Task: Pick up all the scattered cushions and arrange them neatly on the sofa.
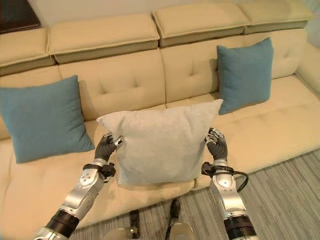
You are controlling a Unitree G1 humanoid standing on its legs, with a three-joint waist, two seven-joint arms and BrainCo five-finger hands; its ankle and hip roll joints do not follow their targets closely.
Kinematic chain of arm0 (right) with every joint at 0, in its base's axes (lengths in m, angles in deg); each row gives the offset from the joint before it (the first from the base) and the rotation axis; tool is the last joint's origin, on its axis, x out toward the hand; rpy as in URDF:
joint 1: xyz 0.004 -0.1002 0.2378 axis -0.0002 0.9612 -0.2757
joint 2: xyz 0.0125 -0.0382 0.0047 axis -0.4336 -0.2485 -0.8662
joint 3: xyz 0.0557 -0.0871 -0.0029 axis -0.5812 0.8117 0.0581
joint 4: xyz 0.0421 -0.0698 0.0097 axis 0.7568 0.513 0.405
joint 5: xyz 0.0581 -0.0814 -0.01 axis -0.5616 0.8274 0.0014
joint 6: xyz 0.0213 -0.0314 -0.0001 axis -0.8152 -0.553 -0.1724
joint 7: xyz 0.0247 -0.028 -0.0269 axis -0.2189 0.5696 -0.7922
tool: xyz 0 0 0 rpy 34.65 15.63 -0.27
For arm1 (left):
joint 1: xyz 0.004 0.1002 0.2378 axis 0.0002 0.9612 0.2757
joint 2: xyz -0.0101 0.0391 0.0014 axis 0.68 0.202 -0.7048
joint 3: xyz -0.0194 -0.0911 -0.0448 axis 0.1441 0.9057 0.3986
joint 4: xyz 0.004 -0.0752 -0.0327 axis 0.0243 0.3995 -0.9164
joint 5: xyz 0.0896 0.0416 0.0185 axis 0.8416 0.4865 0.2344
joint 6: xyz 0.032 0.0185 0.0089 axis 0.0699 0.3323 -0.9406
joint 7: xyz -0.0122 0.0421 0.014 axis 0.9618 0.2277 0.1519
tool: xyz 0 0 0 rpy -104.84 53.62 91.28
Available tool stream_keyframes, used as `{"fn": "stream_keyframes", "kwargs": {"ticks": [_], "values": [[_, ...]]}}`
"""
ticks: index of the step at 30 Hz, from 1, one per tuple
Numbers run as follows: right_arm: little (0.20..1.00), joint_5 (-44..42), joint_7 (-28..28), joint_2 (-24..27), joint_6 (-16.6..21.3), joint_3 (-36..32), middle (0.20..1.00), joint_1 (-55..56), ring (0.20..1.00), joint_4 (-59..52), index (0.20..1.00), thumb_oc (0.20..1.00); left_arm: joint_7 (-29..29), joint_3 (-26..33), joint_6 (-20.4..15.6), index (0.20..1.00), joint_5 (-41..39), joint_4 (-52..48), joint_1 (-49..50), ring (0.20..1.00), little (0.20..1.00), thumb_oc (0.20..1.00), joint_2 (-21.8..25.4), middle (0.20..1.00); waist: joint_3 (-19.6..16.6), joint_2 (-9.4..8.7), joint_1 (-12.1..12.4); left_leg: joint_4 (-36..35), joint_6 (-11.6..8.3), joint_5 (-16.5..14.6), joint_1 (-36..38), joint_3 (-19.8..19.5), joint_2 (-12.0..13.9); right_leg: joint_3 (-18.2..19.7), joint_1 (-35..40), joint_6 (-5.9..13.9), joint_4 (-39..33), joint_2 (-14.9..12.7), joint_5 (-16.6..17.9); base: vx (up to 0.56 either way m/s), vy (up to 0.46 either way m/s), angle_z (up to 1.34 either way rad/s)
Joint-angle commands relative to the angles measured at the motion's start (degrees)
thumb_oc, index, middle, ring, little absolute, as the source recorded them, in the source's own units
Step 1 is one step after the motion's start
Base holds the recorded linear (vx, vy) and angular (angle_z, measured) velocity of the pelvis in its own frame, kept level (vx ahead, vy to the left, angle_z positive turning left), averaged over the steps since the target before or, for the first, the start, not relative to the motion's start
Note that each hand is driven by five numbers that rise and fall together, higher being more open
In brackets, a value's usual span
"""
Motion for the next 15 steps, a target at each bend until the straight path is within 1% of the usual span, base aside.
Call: {"fn": "stream_keyframes", "kwargs": {"ticks": [1, 2, 3, 4, 5, 7, 8, 9, 10, 11, 15], "values": [[0.200, 1.2, -2.8, -1.4, 5.5, 1.7, 0.200, -4.5, 0.200, -4.4, 0.200, 0.200, 2.0, 0.2, -4.9, 0.200, 1.1, -7.2, -3.6, 0.200, 0.200, 0.200, -0.6, 0.200, -2.6, -0.77, 1.6, 6.0, -0.27, -7.3, 0.2, -1.6, 1.3, 3.6, 4.2, 5.29, 16.2, 0.2, -10.2, 0.11, 0.158, -0.73], [0.200, 1.2, -2.9, -1.7, 5.6, 1.9, 0.200, -4.8, 0.200, -4.2, 0.200, 0.200, 1.9, 0.4, -5.0, 0.200, 1.4, -7.0, -3.6, 0.200, 0.200, 0.200, -0.4, 0.200, -2.4, -0.48, 1.4, 6.1, -0.16, -7.7, 0.7, -1.8, 1.4, 4.7, 2.8, 5.51, 17.4, 0.4, -9.7, 0.12, 0.102, -0.73], [0.200, 1.1, -3.1, -1.8, 5.7, 2.0, 0.200, -4.9, 0.200, -4.1, 0.200, 0.200, 1.8, 0.5, -5.1, 0.200, 1.5, -7.0, -3.8, 0.200, 0.200, 0.200, -0.3, 0.200, -2.4, -0.30, 1.3, 6.1, -0.13, -7.9, 1.2, -1.9, 1.5, 5.7, 1.7, 5.21, 17.2, 0.7, -9.8, 0.07, 0.029, -0.40], [0.200, 1.1, -3.1, -1.8, 5.7, 2.0, 0.200, -4.9, 0.200, -4.1, 0.200, 0.200, 1.8, 0.6, -5.1, 0.200, 1.5, -7.0, -3.8, 0.200, 0.200, 0.200, -0.3, 0.200, -2.4, -0.29, 1.3, 6.1, -0.15, -8.0, 1.2, -1.9, 1.5, 5.7, 1.7, 5.19, 17.3, 0.7, -9.9, 0.10, 0.011, -0.13], [0.200, 1.2, -3.0, -1.8, 5.6, 2.0, 0.200, -5.2, 0.200, -4.0, 0.200, 0.200, 1.8, 0.8, -5.2, 0.200, 1.5, -7.1, -3.9, 0.200, 0.200, 0.200, -0.2, 0.200, -2.4, -0.01, 1.1, 5.8, -0.32, -8.1, 1.9, -2.5, 1.5, 6.9, 0.7, 4.81, 15.3, 1.3, -10.1, 0.12, -0.006, 0.07], [0.200, 1.3, -2.9, -1.6, 5.6, 2.3, 0.200, -5.7, 0.200, -4.2, 0.200, 0.200, 1.6, 1.0, -5.4, 0.200, 1.6, -7.2, -4.1, 0.200, 0.200, 0.200, -0.3, 0.200, -2.2, 0.06, 0.4, 5.3, -0.77, -8.2, 3.1, -3.4, 1.4, 8.4, -0.4, 4.52, 11.0, 1.5, -9.2, 0.17, -0.031, 0.11], [0.200, 1.6, -2.7, -1.4, 5.9, 1.8, 0.200, -5.3, 0.200, -4.1, 0.200, 0.200, 1.7, 0.9, -5.8, 0.200, 2.2, -6.8, -4.4, 0.200, 0.200, 0.200, -0.4, 0.200, -2.2, -0.58, -0.1, 5.6, -1.01, -8.7, 3.6, -4.2, 0.9, 10.4, 0.9, 5.11, 7.7, 1.2, -8.5, 0.16, -0.078, 0.15], [0.200, 1.6, -2.9, -1.2, 5.8, 1.6, 0.200, -5.0, 0.200, -4.3, 0.200, 0.200, 1.7, 0.9, -5.7, 0.200, 2.3, -6.8, -4.6, 0.200, 0.200, 0.200, -0.6, 0.200, -2.5, -0.87, 0.2, 5.5, -1.14, -8.8, 3.6, -4.6, 0.9, 10.5, 1.6, 4.88, 7.3, 1.2, -8.6, 0.13, -0.107, 0.45], [0.200, 1.4, -3.0, -1.3, 6.1, 1.8, 0.200, -5.0, 0.200, -4.4, 0.200, 0.200, 1.4, 1.0, -6.0, 0.200, 2.2, -6.8, -4.8, 0.200, 0.200, 0.200, -1.0, 0.200, -2.5, -1.23, 0.1, 5.3, -1.41, -8.7, 3.7, -4.6, 1.0, 10.2, 1.5, 4.88, 7.1, 1.3, -7.8, 0.15, -0.151, 0.75], [0.200, 1.4, -3.0, -1.1, 6.1, 1.7, 0.200, -4.9, 0.200, -4.3, 0.200, 0.200, 1.6, 0.9, -6.1, 0.200, 2.2, -7.0, -4.9, 0.200, 0.200, 0.200, -1.1, 0.200, -3.4, -1.32, 0.3, 4.7, -1.70, -8.5, 4.1, -5.4, 1.3, 9.6, 2.7, 4.27, 5.8, 1.7, -8.2, 0.17, -0.149, 0.78], [0.200, 1.0, -3.0, 0.3, 5.9, 1.2, 0.200, -4.3, 0.200, -5.0, 0.200, 0.200, 1.4, 1.3, -5.7, 0.200, 1.7, -8.2, -4.5, 0.200, 0.200, 0.200, -1.4, 0.200, -4.8, -1.16, 0.5, 1.4, -3.17, -7.2, 5.9, -7.4, 2.4, 7.3, 6.3, 3.06, 1.7, 3.1, -9.0, 0.19, -0.143, 0.35]]}}
